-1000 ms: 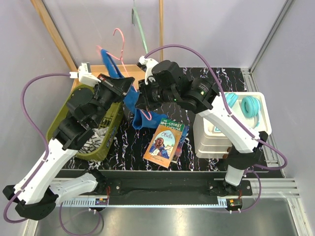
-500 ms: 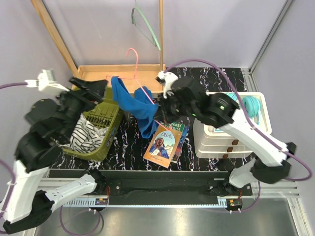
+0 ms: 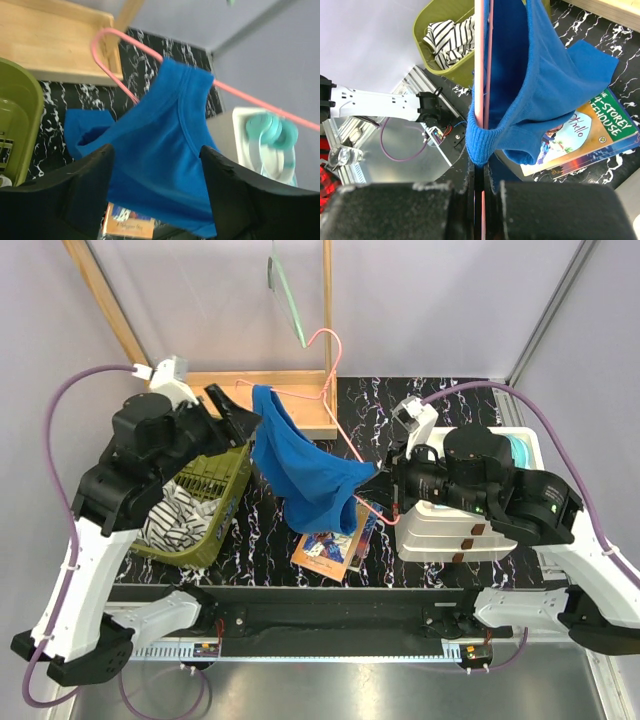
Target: Remove the tank top from the hanger
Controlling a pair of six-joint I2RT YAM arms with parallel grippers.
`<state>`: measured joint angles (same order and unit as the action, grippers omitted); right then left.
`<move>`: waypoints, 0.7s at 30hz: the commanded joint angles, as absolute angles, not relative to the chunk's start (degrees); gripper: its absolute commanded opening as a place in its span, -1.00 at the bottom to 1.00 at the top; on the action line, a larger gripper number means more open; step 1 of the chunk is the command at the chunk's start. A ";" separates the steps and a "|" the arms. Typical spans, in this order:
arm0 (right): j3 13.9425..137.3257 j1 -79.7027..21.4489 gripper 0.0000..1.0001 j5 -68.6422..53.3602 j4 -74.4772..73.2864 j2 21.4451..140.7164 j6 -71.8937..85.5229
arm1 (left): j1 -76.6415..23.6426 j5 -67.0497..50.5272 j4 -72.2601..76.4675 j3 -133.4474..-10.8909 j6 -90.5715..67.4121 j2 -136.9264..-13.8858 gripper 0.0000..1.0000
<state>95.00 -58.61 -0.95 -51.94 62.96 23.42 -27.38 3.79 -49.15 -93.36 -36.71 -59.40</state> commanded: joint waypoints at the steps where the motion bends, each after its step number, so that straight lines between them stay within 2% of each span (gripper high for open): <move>1: 94.22 -58.62 -1.00 -0.35 -46.49 61.26 25.48 | -26.81 -9.47 -42.02 -93.43 -31.38 -57.30 0.54; 2: 93.96 -58.62 -1.00 -0.26 -46.49 60.82 25.49 | -26.81 -10.88 -40.79 -93.34 -30.59 -57.57 0.61; 6: 93.17 -58.54 -1.00 -0.96 -46.58 60.29 25.31 | -26.81 -14.94 -40.52 -93.78 -30.23 -59.85 0.62; 12: 93.52 -58.54 -1.00 -2.02 -46.93 59.68 25.40 | -26.72 -13.36 -40.52 -93.16 -30.41 -61.52 0.54; 21: 92.46 -58.62 -1.00 -4.48 -47.11 58.71 25.75 | -26.72 -8.97 -40.17 -93.87 -31.03 -63.37 0.53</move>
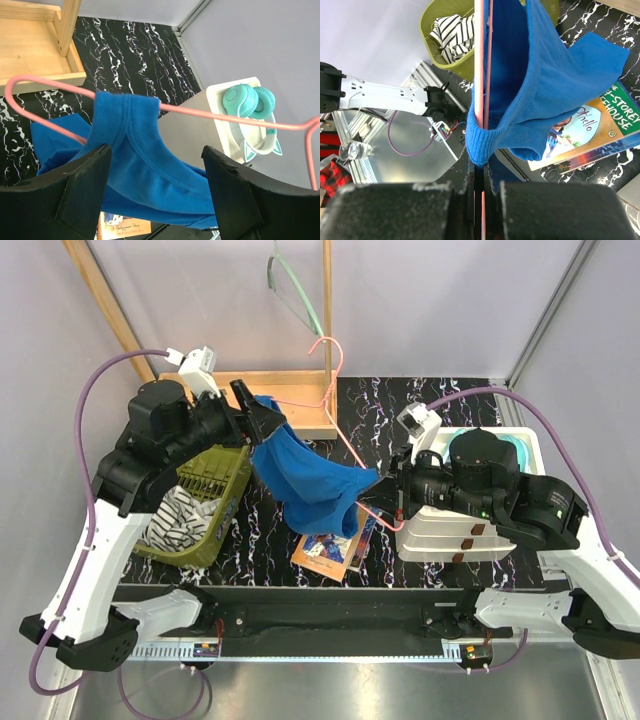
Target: Remove the tank top from the hanger
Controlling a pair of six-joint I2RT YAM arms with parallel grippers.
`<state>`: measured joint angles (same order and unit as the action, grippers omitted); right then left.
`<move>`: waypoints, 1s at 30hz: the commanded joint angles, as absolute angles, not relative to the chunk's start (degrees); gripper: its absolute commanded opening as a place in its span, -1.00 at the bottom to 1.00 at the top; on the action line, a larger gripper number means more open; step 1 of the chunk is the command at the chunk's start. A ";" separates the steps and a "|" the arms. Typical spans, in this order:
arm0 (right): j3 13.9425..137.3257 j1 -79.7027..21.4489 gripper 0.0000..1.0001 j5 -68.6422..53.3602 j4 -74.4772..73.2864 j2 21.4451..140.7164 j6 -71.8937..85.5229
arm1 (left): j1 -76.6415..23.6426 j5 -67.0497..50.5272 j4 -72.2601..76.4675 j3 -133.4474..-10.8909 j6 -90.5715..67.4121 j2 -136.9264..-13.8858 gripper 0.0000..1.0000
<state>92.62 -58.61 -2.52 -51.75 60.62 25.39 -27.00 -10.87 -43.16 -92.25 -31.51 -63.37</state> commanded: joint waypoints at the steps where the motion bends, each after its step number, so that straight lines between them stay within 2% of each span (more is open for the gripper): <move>1: 92.29 -58.54 -1.00 -4.57 -47.11 58.54 25.93 | -26.72 -8.36 -40.08 -93.78 -30.85 -63.20 0.53; 5: 91.41 -58.54 -1.00 -5.10 -47.37 57.48 26.19 | -26.81 -6.51 -40.25 -93.78 -29.88 -63.81 0.45; 12: 90.53 -58.62 -1.00 -5.54 -48.69 55.81 26.54 | -26.28 -5.62 -42.01 -94.57 -29.45 -66.26 -0.01; 15: 90.27 -58.62 -1.00 -4.75 -49.22 54.93 26.63 | -26.10 -6.15 -42.89 -95.80 -29.09 -67.58 -0.38; 16: 90.18 -58.62 -1.00 -4.57 -49.48 54.67 26.54 | -26.02 -4.93 -43.76 -96.67 -28.92 -67.85 -0.63; 18: 90.00 -58.54 -1.00 -4.40 -50.62 54.41 26.54 | -25.67 -3.26 -44.91 -97.73 -28.57 -68.55 -0.82; 19: 89.91 -58.62 -1.00 -4.39 -51.06 53.80 26.63 | -25.32 -0.73 -46.57 -98.95 -28.30 -68.73 -1.00; 24: 86.67 -58.54 -1.00 -5.71 -52.21 48.18 25.49 | -24.00 13.41 -52.81 -102.04 -29.35 -69.52 -1.00; 27: 84.99 -58.62 -1.00 -8.08 -52.47 45.19 24.08 | -22.86 17.82 -54.22 -102.74 -30.14 -69.61 -1.00; 30: 84.81 -58.54 -1.00 -7.30 -52.21 42.99 23.73 | -22.41 17.50 -54.58 -103.27 -30.06 -70.22 -1.00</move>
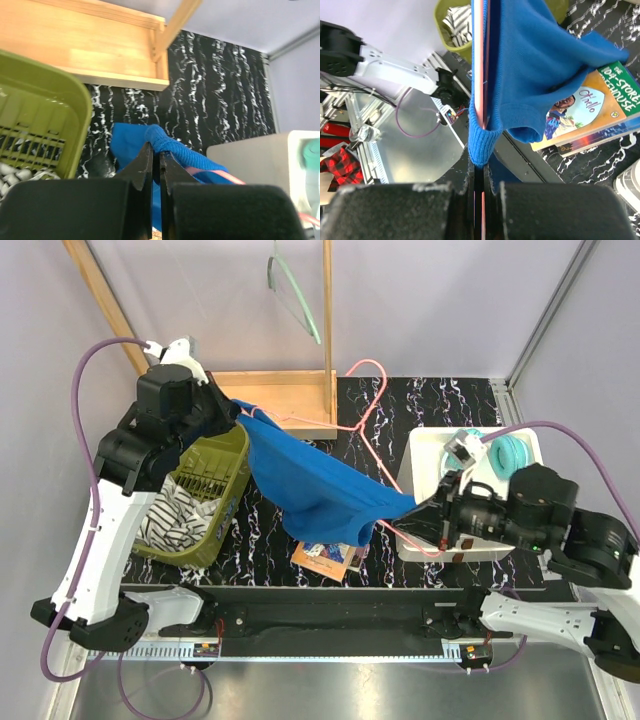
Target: Remove the tank top from the hanger
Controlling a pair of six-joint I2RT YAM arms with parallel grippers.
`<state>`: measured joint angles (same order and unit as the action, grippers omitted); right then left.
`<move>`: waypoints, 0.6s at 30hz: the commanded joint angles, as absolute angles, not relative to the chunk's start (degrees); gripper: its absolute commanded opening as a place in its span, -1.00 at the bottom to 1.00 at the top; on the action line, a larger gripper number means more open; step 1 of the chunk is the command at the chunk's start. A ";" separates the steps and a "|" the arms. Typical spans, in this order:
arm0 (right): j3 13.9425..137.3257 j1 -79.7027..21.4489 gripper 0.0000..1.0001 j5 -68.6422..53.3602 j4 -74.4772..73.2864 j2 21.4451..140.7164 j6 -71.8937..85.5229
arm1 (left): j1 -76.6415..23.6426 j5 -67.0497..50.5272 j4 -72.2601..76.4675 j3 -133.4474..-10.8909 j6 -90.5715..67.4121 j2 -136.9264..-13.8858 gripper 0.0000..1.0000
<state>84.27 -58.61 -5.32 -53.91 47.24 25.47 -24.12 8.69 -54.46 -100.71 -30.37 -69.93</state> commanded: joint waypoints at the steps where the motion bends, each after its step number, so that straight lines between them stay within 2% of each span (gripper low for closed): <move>1: 84.99 -58.54 -1.00 -6.34 -51.86 42.63 23.82 | -22.41 16.79 -54.67 -103.36 -30.23 -70.66 -1.00; 5: 85.96 -58.62 -1.00 -1.33 -48.09 43.06 22.68 | -22.33 13.19 -54.75 -102.13 -31.64 -71.63 -1.00; 11: 85.78 -58.62 -1.00 10.52 -39.14 50.35 22.15 | -22.24 5.81 -53.62 -100.46 -33.13 -71.46 -1.00; 18: 93.59 -58.54 -1.00 11.87 -32.08 64.13 15.83 | -21.97 6.58 -53.87 -98.62 -31.99 -68.38 -1.00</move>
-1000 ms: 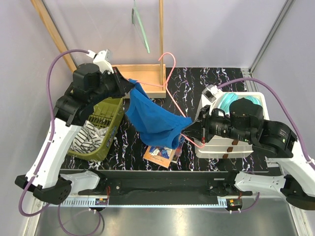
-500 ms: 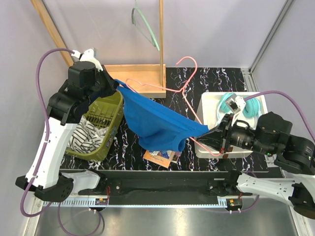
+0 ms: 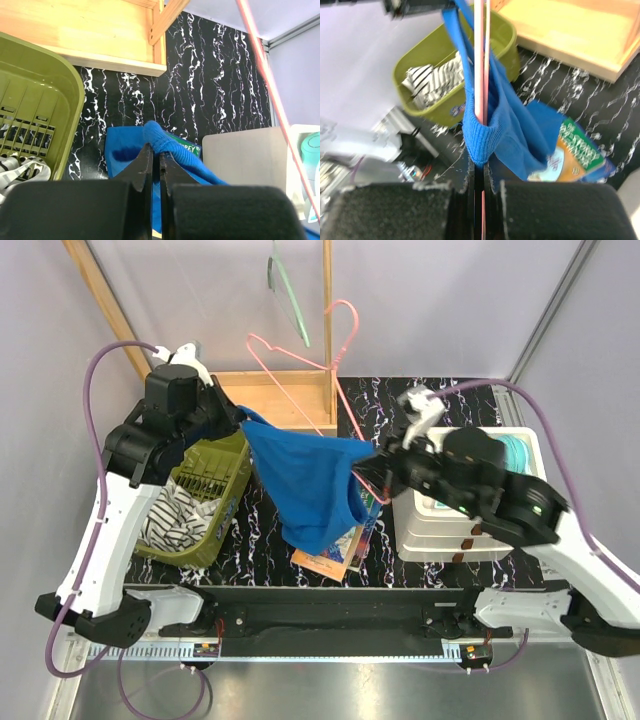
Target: Remove the tank top from the hanger
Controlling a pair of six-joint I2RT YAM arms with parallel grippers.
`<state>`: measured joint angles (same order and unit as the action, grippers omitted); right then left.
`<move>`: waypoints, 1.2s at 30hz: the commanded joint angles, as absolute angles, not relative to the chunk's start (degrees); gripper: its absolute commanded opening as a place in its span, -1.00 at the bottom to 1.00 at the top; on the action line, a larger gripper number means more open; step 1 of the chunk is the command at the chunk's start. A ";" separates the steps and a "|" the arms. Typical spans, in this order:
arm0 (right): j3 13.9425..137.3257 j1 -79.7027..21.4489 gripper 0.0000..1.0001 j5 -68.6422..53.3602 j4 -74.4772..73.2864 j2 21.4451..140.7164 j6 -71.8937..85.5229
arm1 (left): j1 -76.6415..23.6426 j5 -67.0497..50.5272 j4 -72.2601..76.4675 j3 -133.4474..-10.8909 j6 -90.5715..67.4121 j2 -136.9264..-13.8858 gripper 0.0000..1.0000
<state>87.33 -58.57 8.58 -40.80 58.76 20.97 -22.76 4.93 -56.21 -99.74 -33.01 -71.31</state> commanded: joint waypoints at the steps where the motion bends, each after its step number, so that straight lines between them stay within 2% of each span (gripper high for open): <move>1: 95.43 -58.54 -1.00 11.08 -32.08 65.47 15.21 | -21.97 6.85 -53.96 -98.35 -31.82 -67.42 -1.00; 3: 96.94 -58.62 -1.00 10.20 -31.99 68.45 14.15 | -21.80 7.73 -54.66 -98.09 -31.64 -66.10 -1.00; 4: 97.90 -58.62 -1.00 9.24 -32.08 69.34 13.89 | -21.71 8.00 -54.93 -98.26 -31.64 -65.66 -0.91; 6: 98.52 -58.62 -1.00 8.70 -31.99 71.35 14.06 | -21.62 8.61 -56.07 -99.31 -30.86 -64.69 -0.46; 7: 98.70 -58.62 -1.00 8.44 -32.08 71.80 14.32 | -21.62 8.53 -56.42 -99.84 -30.59 -64.34 -0.32; 8: 98.70 -58.62 -1.00 8.44 -32.17 72.07 14.94 | -21.62 8.44 -56.95 -101.15 -30.32 -63.90 -0.05; 10: 98.26 -58.62 -1.00 8.44 -32.17 72.51 15.90 | -21.62 6.43 -56.95 -102.82 -30.15 -62.41 0.17; 11: 98.00 -58.54 -1.00 8.44 -32.17 72.68 16.26 | -21.62 3.54 -56.00 -104.40 -30.06 -61.88 0.35; 13: 97.47 -58.62 -1.00 8.70 -32.69 72.77 16.78 | -21.71 -0.42 -53.19 -104.85 -30.58 -60.21 0.46; 14: 97.38 -58.62 -1.00 8.70 -32.96 72.86 17.40 | -21.62 -6.27 -48.48 -103.72 -31.37 -59.51 0.51; 16: 97.03 -58.54 -1.00 8.70 -33.13 72.77 18.19 | -21.62 -12.45 -41.43 -100.65 -36.63 -57.57 0.53; 17: 96.94 -58.62 -1.00 8.61 -33.22 72.77 18.45 | -21.62 -18.57 -32.96 -96.28 -39.26 -57.05 0.53; 21: 97.21 -58.62 -1.00 8.53 -33.22 73.12 18.72 | -22.32 -26.01 -16.19 -87.46 -54.47 -57.47 0.49; 30: 98.17 -58.62 -1.00 6.24 -33.84 75.32 18.98 | -28.47 -18.81 -15.20 -91.41 -53.26 -63.98 0.53; 34: 99.05 -58.54 -1.00 5.36 -33.84 76.20 19.25 | -29.62 -16.53 -18.98 -91.06 -52.21 -65.56 0.42; 36: 99.75 -58.54 -1.00 3.97 -33.75 76.90 19.25 | -29.62 -15.83 -20.21 -90.88 -51.16 -65.92 0.28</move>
<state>96.01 -58.57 6.33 -36.71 76.53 18.68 -29.32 -18.11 -20.56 -88.82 -52.34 -66.11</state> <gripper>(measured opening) 0.047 0.685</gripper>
